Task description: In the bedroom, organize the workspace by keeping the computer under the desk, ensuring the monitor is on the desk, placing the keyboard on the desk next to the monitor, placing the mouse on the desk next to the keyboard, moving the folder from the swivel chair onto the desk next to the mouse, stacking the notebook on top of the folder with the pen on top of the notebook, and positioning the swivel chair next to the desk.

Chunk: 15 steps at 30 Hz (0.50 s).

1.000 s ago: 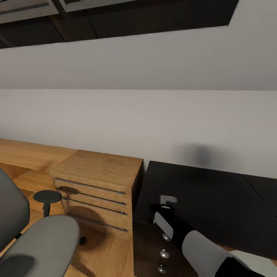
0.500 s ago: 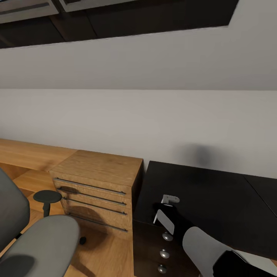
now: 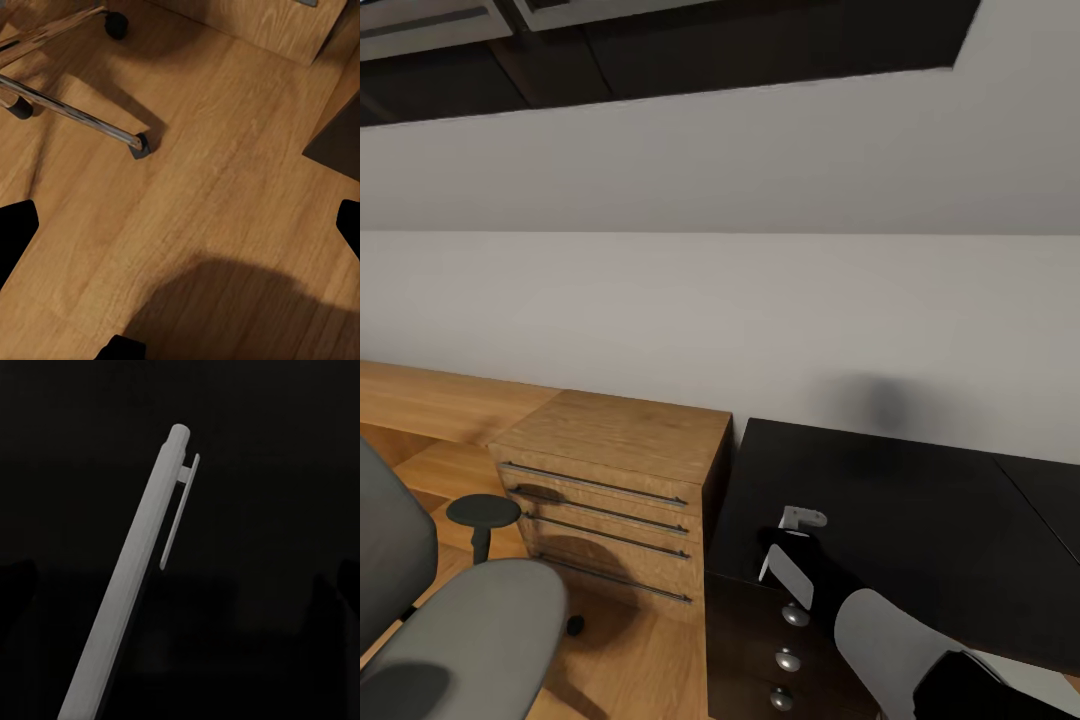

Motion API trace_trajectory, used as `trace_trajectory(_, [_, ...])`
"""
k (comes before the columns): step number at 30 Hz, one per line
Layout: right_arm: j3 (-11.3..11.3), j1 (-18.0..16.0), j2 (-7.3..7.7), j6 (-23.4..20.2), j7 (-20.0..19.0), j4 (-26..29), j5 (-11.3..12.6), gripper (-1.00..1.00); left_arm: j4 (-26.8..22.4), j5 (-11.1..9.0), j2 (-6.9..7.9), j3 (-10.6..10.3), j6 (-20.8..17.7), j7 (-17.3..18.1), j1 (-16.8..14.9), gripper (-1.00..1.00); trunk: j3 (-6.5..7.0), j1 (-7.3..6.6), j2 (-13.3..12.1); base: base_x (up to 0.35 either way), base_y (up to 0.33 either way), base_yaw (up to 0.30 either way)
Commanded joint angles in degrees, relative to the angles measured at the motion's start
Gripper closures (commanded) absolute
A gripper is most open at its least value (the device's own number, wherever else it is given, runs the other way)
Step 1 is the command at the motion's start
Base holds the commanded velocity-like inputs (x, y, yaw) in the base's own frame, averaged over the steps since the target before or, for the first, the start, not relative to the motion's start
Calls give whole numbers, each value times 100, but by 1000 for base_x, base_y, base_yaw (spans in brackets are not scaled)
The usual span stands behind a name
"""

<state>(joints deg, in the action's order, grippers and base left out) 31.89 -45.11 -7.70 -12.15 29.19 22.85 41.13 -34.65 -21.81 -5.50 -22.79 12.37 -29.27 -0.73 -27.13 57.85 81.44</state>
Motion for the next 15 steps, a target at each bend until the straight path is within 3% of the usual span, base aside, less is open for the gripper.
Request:
trace_trajectory(1, [49,-6,5,-33,43,9,26,-100,2,-60,5,-41,38,-32,-6,-100,-6,0,4,0,0,0])
trace_trajectory(9, [48,-6,5,-53,50,9,26,-100,2,-60,5,-41,38,-29,-6,-100,-6,0,4,0,0,0])
trace_trajectory(10, [49,-6,5,-56,52,9,25,100,2,-60,5,-41,38,-31,-6,-100,-6,0,4,0,0,0])
trace_trajectory(15, [52,-6,5,-73,67,10,18,100,2,-60,5,-46,38,-27,-6,-100,-6,0,4,0,0,0])
